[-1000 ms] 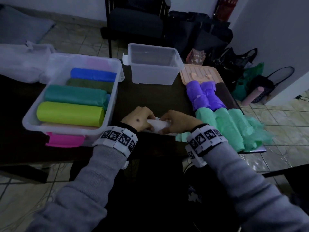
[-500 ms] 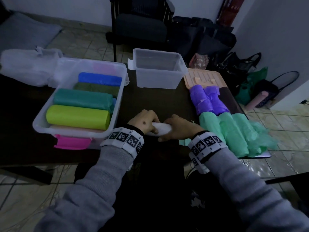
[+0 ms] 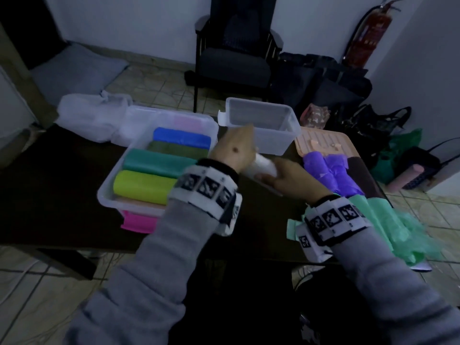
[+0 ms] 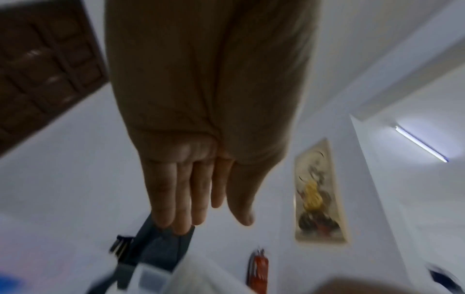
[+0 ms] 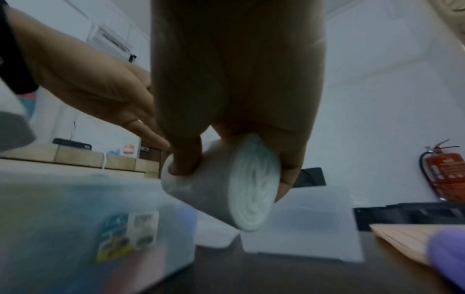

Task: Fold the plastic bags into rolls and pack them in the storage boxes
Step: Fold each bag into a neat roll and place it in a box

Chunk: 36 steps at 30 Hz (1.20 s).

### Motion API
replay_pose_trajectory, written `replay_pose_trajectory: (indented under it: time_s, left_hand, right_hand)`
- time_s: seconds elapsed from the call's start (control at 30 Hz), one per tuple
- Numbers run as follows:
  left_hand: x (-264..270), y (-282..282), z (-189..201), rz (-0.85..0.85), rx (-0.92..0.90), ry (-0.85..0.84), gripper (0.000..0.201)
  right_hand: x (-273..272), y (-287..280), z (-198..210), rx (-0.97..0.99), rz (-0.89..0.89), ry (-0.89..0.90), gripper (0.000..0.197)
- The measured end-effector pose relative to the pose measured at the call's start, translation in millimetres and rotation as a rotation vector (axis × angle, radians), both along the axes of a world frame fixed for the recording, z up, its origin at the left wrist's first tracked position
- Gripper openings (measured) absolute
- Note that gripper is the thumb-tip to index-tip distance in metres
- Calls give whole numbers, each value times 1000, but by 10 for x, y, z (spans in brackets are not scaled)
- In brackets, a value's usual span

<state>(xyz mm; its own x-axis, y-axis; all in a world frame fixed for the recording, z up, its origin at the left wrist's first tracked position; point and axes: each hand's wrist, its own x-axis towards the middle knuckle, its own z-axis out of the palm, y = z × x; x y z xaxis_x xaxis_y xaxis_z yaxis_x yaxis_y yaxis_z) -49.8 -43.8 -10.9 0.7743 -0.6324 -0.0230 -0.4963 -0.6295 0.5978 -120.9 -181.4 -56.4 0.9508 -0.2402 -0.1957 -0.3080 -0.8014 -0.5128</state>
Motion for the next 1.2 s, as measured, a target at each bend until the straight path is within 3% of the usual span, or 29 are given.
replay_pose_trajectory:
  time_s: [0.13, 0.23, 0.33, 0.43, 0.6, 0.77, 0.93, 1.2]
  left_hand:
    - [609, 503, 405, 159, -173, 1, 55]
    - [1053, 902, 492, 255, -34, 7, 48]
    - [1314, 1249, 362, 350, -25, 261, 37]
    - [1417, 1539, 124, 414, -72, 548, 51]
    - [1433, 1718, -141, 363, -119, 784, 58]
    - [1467, 1717, -192, 333, -126, 824, 36]
    - [1475, 1661, -214, 343, -122, 804, 32]
    - [1480, 1575, -198, 373, -71, 706, 26]
  right_hand:
    - [397, 240, 170, 9, 32, -166, 46]
    - [687, 553, 230, 1, 69, -279, 52]
    - [982, 843, 241, -26, 138, -301, 54]
    - [1217, 1049, 243, -36, 210, -242, 52]
    - [1453, 1188, 201, -77, 324, -97, 45]
    - [1487, 1178, 143, -5, 336, 5, 27]
    - [1441, 1258, 78, -6, 266, 24, 48]
    - [1469, 1308, 7, -47, 286, -8, 40]
